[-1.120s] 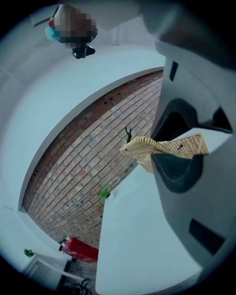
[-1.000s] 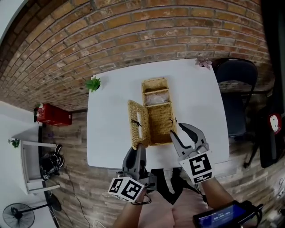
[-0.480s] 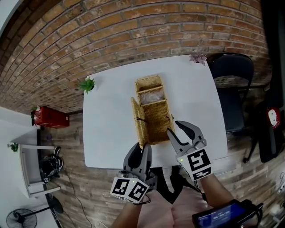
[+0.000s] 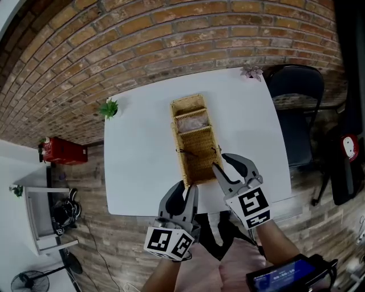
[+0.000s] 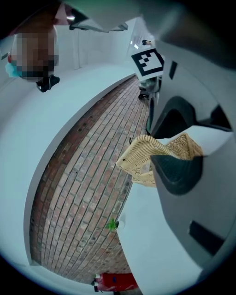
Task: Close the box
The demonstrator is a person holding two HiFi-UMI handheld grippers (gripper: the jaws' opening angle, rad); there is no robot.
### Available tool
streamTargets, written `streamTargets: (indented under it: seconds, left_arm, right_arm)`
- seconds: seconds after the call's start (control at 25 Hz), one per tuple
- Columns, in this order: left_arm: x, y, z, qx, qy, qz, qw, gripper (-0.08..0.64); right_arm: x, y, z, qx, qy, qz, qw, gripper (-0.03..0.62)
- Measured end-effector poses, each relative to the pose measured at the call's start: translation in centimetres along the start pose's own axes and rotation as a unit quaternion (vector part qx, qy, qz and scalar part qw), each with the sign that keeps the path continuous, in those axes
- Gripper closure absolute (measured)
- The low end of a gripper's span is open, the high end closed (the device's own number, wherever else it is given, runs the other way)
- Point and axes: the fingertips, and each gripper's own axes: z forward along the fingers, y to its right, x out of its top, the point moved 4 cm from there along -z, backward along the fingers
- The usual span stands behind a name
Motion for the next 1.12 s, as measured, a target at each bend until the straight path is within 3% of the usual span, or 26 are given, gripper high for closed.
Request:
streamTargets:
  seconds: [0.36,1.12]
  left_arm:
    - [-0.2,0.8,0.6,-0.009,-0.02,0.043,0.9989,0.442]
    - [-1.2,2.1,1.7,-0.037,-0.047,0.078,0.9952,0.42]
  right_arm:
    - [-0.2,0.2,0.0,-0.002,-0.004,0.006,1.0,0.474]
    - [-1.1,0.4,0.1,0.007,-0.01,0.019,1.0,0.479]
